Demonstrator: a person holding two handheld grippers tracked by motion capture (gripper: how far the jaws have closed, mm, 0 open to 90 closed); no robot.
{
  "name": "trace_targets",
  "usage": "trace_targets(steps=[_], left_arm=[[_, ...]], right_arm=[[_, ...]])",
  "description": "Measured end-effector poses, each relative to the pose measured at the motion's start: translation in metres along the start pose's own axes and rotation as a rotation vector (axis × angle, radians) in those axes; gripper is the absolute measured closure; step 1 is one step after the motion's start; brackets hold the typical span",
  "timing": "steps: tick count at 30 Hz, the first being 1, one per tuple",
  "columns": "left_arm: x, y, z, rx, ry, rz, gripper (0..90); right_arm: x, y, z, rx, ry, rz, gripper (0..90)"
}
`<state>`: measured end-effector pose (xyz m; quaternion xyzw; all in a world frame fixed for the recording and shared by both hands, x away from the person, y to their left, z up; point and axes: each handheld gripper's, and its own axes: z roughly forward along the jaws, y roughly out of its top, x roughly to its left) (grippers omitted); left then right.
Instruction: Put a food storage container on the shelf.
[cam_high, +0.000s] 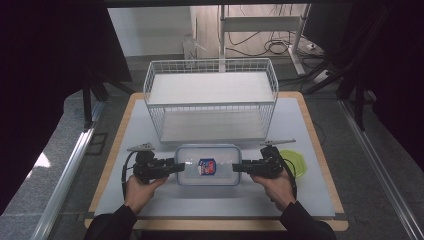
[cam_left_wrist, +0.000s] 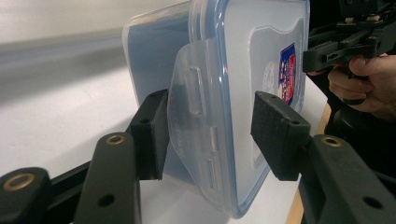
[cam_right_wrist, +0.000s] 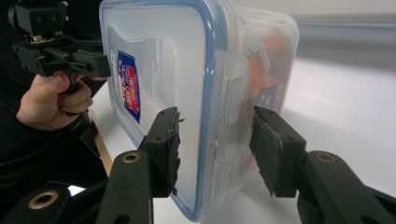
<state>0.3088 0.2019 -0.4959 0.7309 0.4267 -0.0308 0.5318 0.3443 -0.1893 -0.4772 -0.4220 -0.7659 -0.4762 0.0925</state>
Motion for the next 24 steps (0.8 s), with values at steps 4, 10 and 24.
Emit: trace_targets(steps=[4, 10, 24], left_arm=[[-0.002, 0.005, -0.004, -0.01, 0.004, 0.02, 48.3], [-0.005, 0.016, -0.009, -0.029, 0.0, 0.032, 48.4], [-0.019, 0.059, -0.026, -0.075, 0.012, 0.074, 48.5]], right_arm=[[0.003, 0.004, -0.002, -0.011, 0.005, -0.013, 53.6], [0.01, 0.018, -0.01, -0.044, 0.014, -0.051, 54.4], [0.024, 0.056, -0.027, -0.097, 0.021, -0.094, 54.4]])
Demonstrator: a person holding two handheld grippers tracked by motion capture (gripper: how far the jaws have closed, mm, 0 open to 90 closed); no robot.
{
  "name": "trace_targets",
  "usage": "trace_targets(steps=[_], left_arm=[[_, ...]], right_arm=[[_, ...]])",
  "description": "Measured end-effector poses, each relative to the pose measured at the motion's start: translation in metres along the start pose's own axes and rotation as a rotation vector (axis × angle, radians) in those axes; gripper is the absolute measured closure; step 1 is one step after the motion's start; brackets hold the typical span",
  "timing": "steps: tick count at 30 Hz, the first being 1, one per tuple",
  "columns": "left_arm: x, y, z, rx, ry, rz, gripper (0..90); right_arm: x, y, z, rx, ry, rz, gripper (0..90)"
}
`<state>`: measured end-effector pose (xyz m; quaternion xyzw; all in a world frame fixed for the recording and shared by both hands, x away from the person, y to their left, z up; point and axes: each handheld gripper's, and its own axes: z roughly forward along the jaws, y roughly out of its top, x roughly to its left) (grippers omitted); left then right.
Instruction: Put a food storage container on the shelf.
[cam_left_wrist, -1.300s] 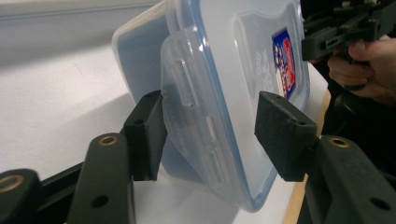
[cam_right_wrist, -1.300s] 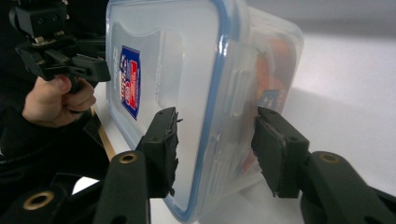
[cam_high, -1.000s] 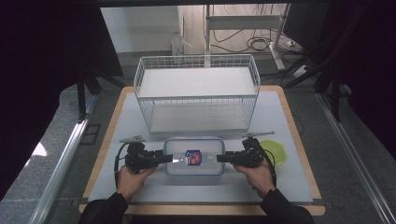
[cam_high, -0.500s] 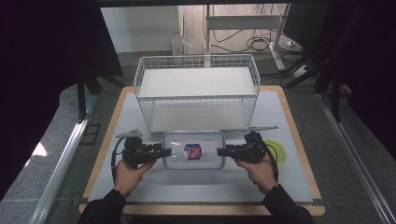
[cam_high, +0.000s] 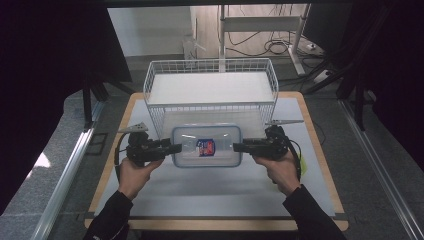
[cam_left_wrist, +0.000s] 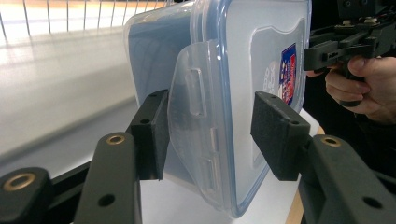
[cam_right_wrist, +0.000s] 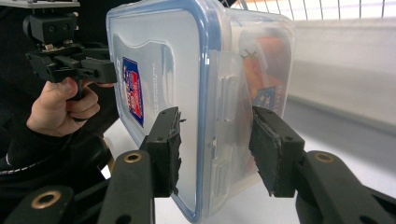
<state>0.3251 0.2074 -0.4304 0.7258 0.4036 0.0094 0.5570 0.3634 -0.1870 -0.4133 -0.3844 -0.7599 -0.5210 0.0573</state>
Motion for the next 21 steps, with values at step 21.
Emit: trace_targets(steps=[21], left_arm=[[-0.009, 0.073, -0.02, -0.073, -0.004, 0.046, 48.5]], right_arm=[[0.024, 0.075, -0.022, -0.082, -0.009, -0.073, 54.6]])
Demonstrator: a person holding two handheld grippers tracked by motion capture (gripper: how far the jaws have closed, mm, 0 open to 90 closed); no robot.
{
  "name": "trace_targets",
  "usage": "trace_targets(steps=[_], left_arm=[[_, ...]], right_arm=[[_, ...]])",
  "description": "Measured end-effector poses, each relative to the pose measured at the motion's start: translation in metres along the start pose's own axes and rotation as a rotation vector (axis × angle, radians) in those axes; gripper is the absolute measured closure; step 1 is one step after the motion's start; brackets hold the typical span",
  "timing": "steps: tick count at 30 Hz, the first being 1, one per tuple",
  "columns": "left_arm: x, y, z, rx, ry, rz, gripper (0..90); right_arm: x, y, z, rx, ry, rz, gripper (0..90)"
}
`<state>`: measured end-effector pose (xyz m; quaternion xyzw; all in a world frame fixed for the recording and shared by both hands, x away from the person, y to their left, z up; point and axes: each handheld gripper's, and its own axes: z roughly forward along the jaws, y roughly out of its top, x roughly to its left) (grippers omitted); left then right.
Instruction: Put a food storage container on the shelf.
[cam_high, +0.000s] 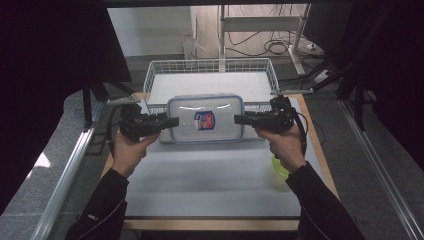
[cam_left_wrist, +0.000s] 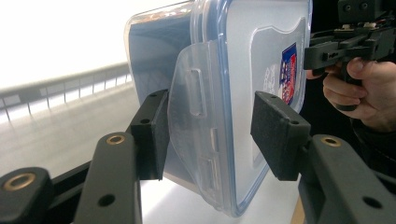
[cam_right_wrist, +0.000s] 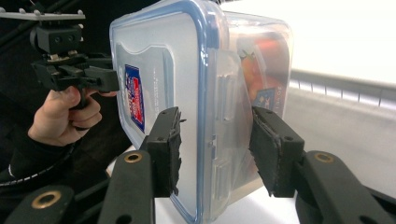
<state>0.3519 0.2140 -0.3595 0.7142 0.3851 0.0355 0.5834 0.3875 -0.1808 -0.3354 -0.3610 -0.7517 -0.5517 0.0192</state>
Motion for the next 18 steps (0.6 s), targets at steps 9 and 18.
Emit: trace_targets(steps=[9, 18], left_arm=[[0.007, 0.033, 0.001, -0.01, -0.009, -0.003, 48.6], [0.013, 0.063, 0.004, -0.01, -0.002, 0.01, 48.8]], right_arm=[[-0.002, 0.032, -0.001, -0.023, -0.004, 0.006, 54.7], [-0.01, 0.054, 0.0, -0.062, 0.002, 0.016, 54.5]])
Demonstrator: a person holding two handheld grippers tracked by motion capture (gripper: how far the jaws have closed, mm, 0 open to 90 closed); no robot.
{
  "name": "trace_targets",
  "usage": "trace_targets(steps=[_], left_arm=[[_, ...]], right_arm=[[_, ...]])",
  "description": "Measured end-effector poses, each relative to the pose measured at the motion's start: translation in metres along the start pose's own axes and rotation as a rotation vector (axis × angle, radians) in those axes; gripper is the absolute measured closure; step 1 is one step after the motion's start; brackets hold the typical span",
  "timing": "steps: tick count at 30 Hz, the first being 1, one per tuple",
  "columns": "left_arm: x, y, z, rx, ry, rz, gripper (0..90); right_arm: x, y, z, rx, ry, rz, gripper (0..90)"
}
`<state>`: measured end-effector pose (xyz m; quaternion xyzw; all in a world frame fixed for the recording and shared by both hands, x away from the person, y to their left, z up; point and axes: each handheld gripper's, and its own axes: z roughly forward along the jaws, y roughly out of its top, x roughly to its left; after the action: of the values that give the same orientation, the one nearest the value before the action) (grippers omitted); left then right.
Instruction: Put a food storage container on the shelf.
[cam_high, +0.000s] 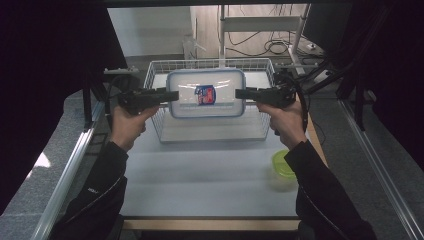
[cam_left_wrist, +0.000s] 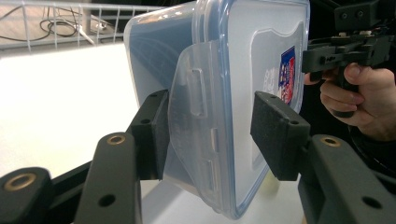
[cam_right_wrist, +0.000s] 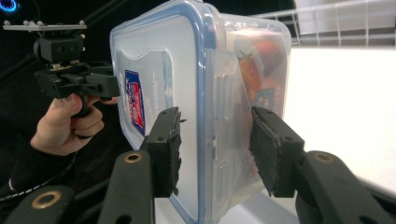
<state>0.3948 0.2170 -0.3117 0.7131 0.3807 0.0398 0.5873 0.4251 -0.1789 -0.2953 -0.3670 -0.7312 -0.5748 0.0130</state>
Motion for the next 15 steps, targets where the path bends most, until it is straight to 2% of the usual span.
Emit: trace_targets(steps=[7, 12, 15], left_arm=[[0.011, 0.024, 0.009, -0.002, 0.0, -0.004, 48.8], [0.02, 0.032, 0.018, 0.007, -0.004, -0.013, 48.7], [0.028, 0.036, 0.026, 0.019, -0.002, -0.029, 48.7]], right_arm=[[-0.01, 0.024, 0.003, -0.021, -0.004, 0.016, 54.4], [-0.02, 0.03, 0.007, -0.024, -0.01, 0.025, 54.3], [-0.03, 0.034, 0.011, -0.021, -0.017, 0.061, 54.1]])
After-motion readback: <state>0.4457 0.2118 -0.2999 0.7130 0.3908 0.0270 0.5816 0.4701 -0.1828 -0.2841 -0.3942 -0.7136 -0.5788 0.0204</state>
